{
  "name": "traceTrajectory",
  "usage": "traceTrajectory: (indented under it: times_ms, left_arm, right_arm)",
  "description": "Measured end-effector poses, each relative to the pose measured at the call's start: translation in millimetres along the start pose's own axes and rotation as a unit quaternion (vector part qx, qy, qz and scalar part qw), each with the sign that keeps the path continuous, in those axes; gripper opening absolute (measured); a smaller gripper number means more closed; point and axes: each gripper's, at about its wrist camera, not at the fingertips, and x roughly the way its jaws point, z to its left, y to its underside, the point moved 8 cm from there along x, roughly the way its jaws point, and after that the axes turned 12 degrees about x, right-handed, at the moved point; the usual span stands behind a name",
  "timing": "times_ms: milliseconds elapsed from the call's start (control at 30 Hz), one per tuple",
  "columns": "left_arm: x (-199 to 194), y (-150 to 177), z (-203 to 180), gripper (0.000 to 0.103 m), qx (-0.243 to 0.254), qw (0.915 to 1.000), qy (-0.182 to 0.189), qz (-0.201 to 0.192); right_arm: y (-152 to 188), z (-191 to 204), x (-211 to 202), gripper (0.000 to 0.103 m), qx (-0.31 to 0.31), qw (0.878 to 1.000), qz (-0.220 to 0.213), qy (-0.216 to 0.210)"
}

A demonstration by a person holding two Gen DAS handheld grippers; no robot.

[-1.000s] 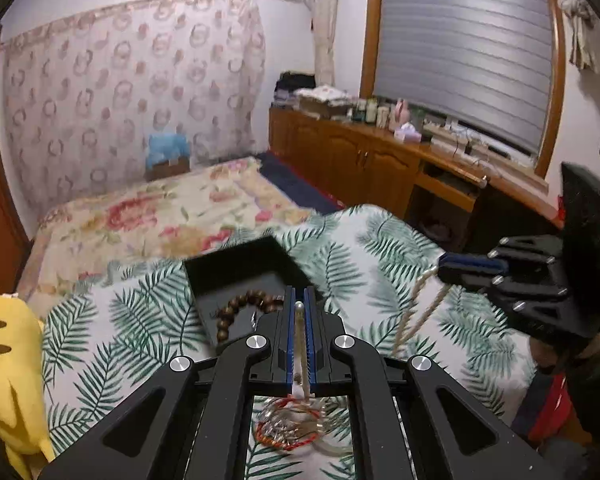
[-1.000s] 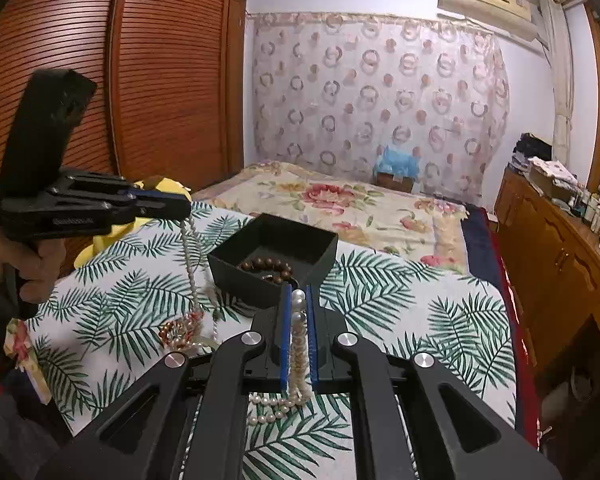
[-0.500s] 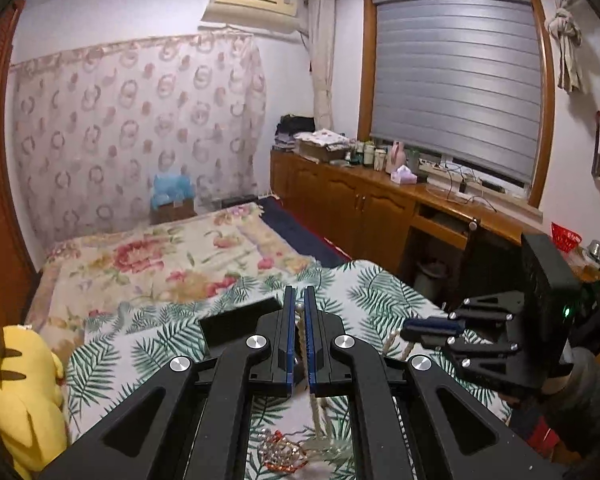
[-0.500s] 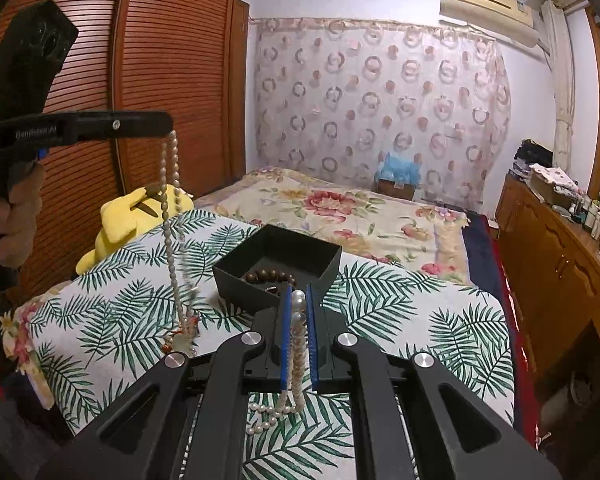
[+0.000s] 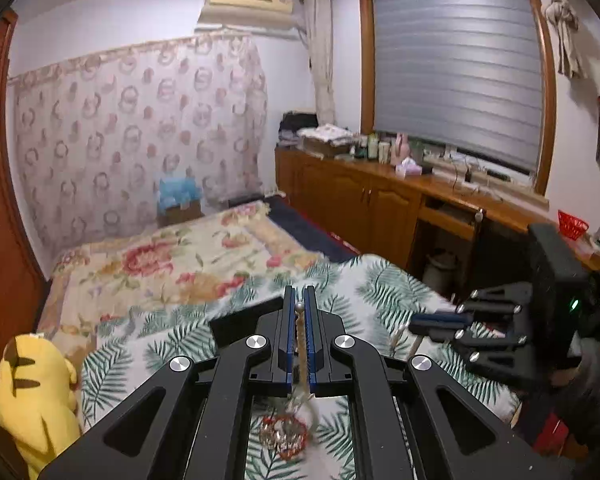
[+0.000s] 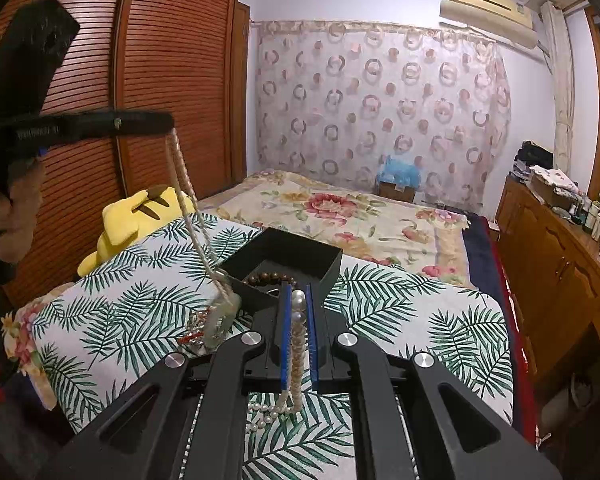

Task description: Organize jewelry

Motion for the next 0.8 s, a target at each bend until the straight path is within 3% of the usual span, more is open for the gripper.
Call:
traceTrajectory:
  times_ms: [200,567,800]
  left_arm:
    - [9,16,7,0.004,-0.016,0.9998,0.002,0.011]
    - [-17,-16,3,0.004,-0.006,0.9996,-0.009,-0.026]
    - [-42,-20,26,0.004,-0.016,0.9984,-0.033,-0.042]
  right_arm:
    - [1,0,3,0.008,0.000,1.000,0.003,0.001]
    - [1,-2,3,0.008,0.002,1.000,-0.001,0.002]
    - [1,3,3,0.008,-0.001,1.000,-0.001,-0.001]
